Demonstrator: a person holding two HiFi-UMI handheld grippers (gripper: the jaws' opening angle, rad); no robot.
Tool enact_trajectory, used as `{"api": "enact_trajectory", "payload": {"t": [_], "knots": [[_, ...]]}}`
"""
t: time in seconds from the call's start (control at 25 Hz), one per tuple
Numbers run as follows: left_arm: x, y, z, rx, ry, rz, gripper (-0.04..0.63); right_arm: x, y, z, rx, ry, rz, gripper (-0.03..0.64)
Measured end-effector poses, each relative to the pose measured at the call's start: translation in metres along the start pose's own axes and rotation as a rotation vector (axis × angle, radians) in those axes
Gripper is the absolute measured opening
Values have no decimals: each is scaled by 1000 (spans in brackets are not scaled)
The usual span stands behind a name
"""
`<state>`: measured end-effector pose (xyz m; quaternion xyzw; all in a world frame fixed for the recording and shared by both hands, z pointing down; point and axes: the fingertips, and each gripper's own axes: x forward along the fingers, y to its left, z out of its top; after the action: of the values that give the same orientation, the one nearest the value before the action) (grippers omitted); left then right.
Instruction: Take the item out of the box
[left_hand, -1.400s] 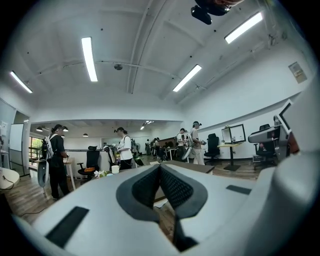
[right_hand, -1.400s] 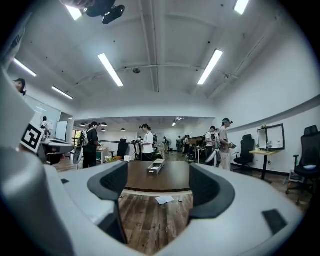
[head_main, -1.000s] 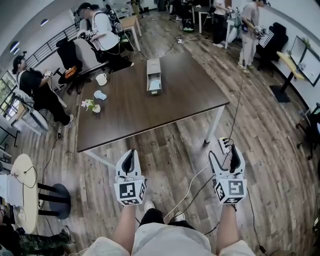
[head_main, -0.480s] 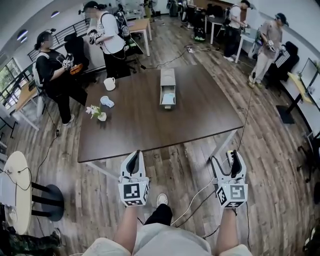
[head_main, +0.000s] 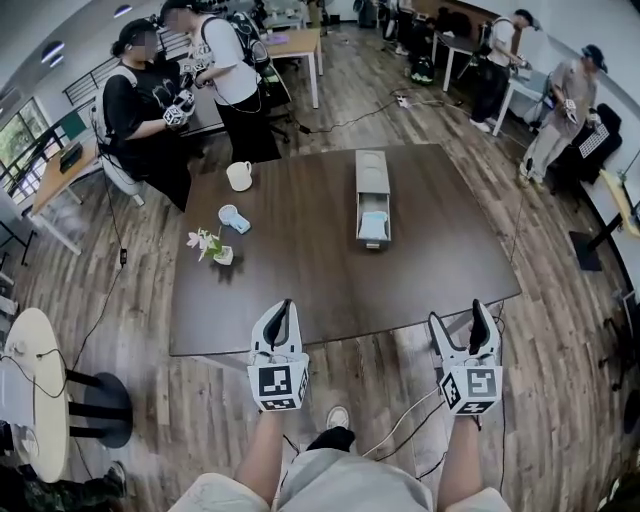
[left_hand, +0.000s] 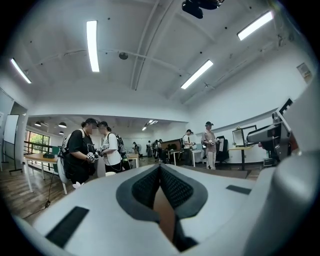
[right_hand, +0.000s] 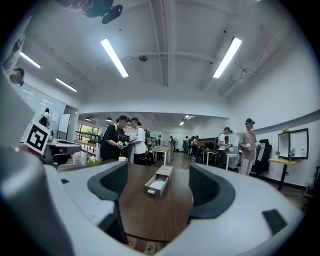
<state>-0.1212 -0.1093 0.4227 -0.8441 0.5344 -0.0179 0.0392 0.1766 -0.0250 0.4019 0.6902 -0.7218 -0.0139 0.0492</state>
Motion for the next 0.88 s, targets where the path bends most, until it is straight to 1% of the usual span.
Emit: {"api": "enact_trajectory", "payload": {"t": [0.2, 0.4, 0.68, 0.88], "knots": [[28, 36, -7, -17, 9, 14, 0, 47, 16, 2, -1, 17, 16, 388], [51, 64, -8, -18, 8, 34, 0, 86, 32, 13, -20, 4, 42, 388], [70, 81, 1, -4, 4, 55, 0, 117, 29, 26, -20, -17, 69, 387], [95, 82, 0, 5, 6, 70, 0, 149, 18, 19, -23, -20, 112, 387]]}}
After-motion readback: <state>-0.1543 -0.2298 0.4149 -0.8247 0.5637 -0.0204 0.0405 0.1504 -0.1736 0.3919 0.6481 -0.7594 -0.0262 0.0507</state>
